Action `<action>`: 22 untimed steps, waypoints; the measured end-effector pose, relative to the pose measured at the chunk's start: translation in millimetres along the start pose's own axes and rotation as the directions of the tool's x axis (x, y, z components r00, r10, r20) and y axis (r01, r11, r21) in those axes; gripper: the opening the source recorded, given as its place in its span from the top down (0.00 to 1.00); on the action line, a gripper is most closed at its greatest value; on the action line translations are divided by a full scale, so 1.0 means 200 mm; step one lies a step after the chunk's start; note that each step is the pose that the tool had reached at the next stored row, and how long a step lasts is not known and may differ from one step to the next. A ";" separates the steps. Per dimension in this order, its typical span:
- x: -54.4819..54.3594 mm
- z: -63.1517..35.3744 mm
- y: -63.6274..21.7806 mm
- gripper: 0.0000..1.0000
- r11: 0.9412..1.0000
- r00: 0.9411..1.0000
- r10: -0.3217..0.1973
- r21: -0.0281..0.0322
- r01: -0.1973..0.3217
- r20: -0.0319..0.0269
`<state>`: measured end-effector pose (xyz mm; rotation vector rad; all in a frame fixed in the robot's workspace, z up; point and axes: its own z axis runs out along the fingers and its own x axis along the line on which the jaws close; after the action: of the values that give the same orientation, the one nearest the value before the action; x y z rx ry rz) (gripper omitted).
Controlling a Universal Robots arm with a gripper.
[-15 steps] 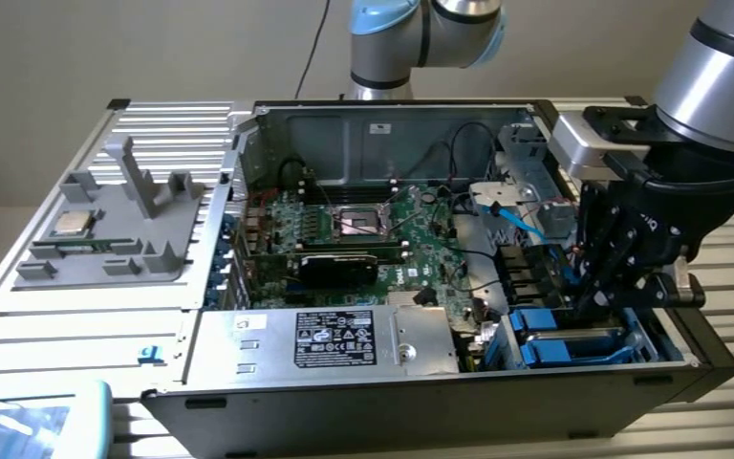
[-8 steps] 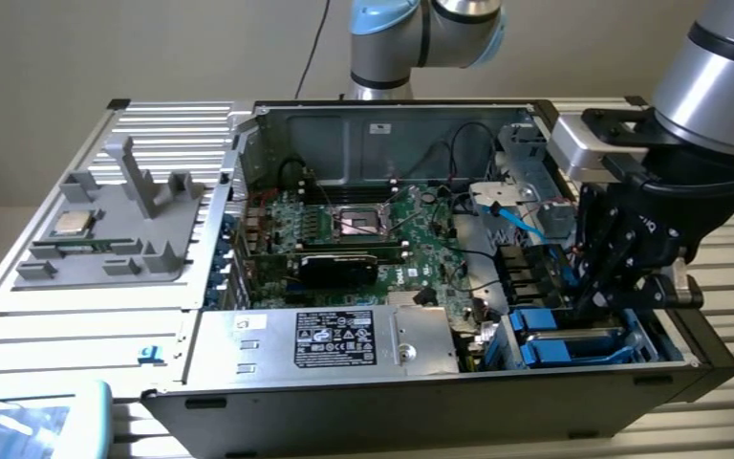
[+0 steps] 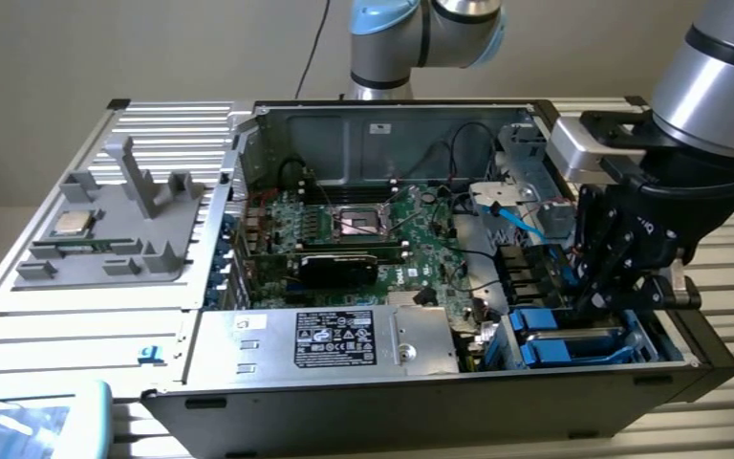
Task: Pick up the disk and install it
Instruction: 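Insert the first disk wire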
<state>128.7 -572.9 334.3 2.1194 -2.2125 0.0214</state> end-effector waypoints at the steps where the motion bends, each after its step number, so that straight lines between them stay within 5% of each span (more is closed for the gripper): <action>1: 0.00 0.002 -0.002 0.84 1.000 1.000 0.000 0.000 0.000 0.000; 22: 0.00 0.017 -0.015 0.84 1.000 1.000 0.000 -0.001 0.000 -0.002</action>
<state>131.6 -572.7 330.7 2.1178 -2.2107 0.0225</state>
